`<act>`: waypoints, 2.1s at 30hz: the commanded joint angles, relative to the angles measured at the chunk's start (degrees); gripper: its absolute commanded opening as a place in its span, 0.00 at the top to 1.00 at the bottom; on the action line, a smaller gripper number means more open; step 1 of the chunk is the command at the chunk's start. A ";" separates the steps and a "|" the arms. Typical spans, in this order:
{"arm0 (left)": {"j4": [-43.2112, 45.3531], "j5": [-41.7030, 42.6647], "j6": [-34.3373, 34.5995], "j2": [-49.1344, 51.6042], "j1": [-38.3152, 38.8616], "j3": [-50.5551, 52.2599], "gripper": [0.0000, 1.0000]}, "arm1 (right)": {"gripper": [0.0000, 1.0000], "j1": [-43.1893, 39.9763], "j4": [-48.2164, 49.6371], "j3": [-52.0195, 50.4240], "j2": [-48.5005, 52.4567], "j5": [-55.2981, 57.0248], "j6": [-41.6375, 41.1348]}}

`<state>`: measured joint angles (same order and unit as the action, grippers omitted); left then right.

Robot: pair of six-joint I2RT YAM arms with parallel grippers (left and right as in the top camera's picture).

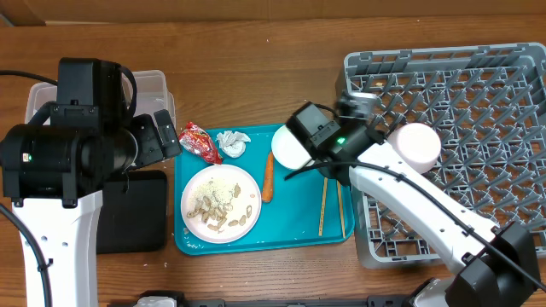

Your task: Sort waste into correct bins and load items into the dishwasher

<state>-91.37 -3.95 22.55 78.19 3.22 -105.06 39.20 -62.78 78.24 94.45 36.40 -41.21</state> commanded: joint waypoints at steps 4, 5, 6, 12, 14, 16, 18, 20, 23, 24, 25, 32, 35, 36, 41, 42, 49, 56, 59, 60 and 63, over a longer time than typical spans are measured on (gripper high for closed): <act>-0.09 -0.96 0.61 0.31 -0.31 -0.15 0.00 | 0.28 -3.23 8.72 0.94 -0.70 -15.15 6.56; -0.09 -0.96 0.61 0.31 -0.31 -0.15 0.00 | 0.30 -4.37 9.29 0.61 -0.42 -16.59 6.54; -0.09 -0.96 0.61 0.31 -0.31 -0.15 0.00 | 0.30 -5.84 9.51 0.20 0.09 -18.08 6.54; -0.09 -0.96 0.61 0.31 -0.31 -0.15 0.00 | 0.43 -10.99 13.49 -1.75 5.53 -36.39 14.75; -0.09 -0.96 0.61 0.31 -0.31 -0.15 0.00 | 0.46 -10.97 13.68 -1.75 7.65 -37.16 14.91; -0.09 -0.96 0.61 0.31 -0.31 -0.15 0.00 | 0.47 -10.54 13.88 -1.75 9.62 -37.09 14.88; -0.09 -0.96 0.61 0.31 -0.31 -0.15 0.00 | 0.51 -10.27 13.53 -1.75 11.39 -34.86 13.20; -0.09 -0.96 0.61 0.31 -0.31 -0.15 0.00 | 0.52 -10.29 13.05 -1.75 12.85 -31.76 9.79; -0.09 -0.96 0.61 0.33 -0.31 -0.15 0.00 | 0.54 -10.29 14.32 -1.75 14.14 -31.82 9.68; -0.09 -0.96 0.61 0.33 -0.31 -0.15 0.00 | 0.55 -10.29 14.91 -1.75 14.43 -32.72 10.45; -0.09 -0.96 0.61 0.33 -0.31 -0.15 0.00 | 0.55 -10.21 15.74 -1.75 14.45 -34.40 12.11; -0.09 -0.96 0.61 0.35 -0.31 -0.15 0.00 | 0.60 -9.53 17.94 -1.79 16.94 -35.41 12.57; -0.09 -0.96 0.61 0.33 -0.31 -0.15 0.00 | 0.71 -9.53 17.27 -1.79 18.84 -33.92 10.95; -0.09 -0.96 0.61 0.33 -0.31 -0.15 0.00 | 0.82 -9.62 17.14 -1.79 19.19 -33.94 10.99; -0.09 -0.96 0.61 0.35 -0.31 -0.15 0.00 | 0.96 -9.14 15.19 -0.28 16.94 -33.44 13.20; -0.09 -0.96 0.61 0.35 -0.31 -0.15 0.00 | 0.96 -8.79 14.14 0.59 15.74 -32.37 13.22; -0.09 -0.98 0.61 0.35 -0.31 -0.15 0.00 | 0.96 -6.08 5.68 8.61 4.59 -17.86 13.66; -0.09 -0.96 0.61 0.33 -0.31 -0.15 0.00 | 0.96 -10.56 -4.20 9.70 -3.61 24.20 6.16; -0.09 -0.96 0.61 0.33 -0.31 -0.15 0.00 | 0.96 -15.93 -6.97 8.92 -3.52 32.68 5.11; -0.09 -0.96 0.61 0.35 -0.31 -0.15 0.00 | 0.96 -17.86 -7.06 8.15 -3.48 33.03 5.14; -0.09 -0.96 0.61 0.33 -0.31 -0.15 0.00 | 0.96 -24.06 -7.06 5.14 -3.04 33.00 3.34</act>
<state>-91.33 -4.14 22.55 78.19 3.22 -105.06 19.33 -69.65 85.95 90.67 60.99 -34.74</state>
